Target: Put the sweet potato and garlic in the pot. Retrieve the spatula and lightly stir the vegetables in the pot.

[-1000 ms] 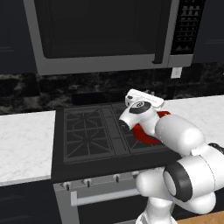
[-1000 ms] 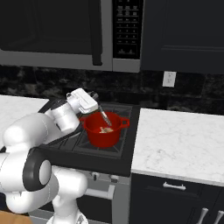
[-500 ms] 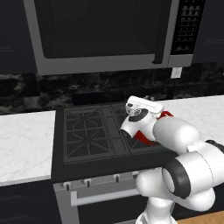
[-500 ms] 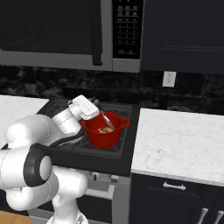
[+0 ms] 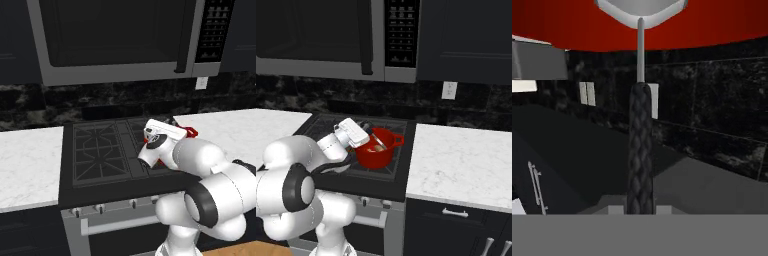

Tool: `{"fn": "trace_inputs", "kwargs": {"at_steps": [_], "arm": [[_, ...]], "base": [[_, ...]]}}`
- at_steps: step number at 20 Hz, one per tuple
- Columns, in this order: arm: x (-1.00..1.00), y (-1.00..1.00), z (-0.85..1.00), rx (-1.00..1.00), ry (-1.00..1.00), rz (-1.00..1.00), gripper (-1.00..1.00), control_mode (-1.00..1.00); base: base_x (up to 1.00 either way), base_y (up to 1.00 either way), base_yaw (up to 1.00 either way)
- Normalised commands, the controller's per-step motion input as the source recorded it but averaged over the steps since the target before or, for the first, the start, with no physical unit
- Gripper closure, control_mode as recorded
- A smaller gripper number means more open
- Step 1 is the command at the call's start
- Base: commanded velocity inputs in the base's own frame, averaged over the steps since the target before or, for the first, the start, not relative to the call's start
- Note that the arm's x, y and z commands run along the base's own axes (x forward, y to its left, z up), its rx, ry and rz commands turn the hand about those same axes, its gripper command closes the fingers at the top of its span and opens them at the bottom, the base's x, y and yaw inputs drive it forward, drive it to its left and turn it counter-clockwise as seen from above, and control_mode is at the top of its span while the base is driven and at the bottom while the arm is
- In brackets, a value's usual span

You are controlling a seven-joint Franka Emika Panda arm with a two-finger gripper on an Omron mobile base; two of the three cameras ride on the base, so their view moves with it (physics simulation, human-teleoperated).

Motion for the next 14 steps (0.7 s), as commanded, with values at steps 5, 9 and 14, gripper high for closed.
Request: {"fn": "trace_inputs", "kwargs": {"at_steps": [5, 9, 14], "arm": [[-0.28, 0.02, 0.36, 0.32, 0.22, 0.04, 1.00, -1.00], [-0.23, 0.00, 0.67, 0.43, 0.27, 0.06, 1.00, -1.00], [-0.06, 0.00, 0.53, 0.38, 0.24, 0.02, 1.00, -1.00]], "base": [[0.00, 0.00, 0.00], [0.00, 0.00, 0.00], [0.00, 0.00, 0.00]]}}
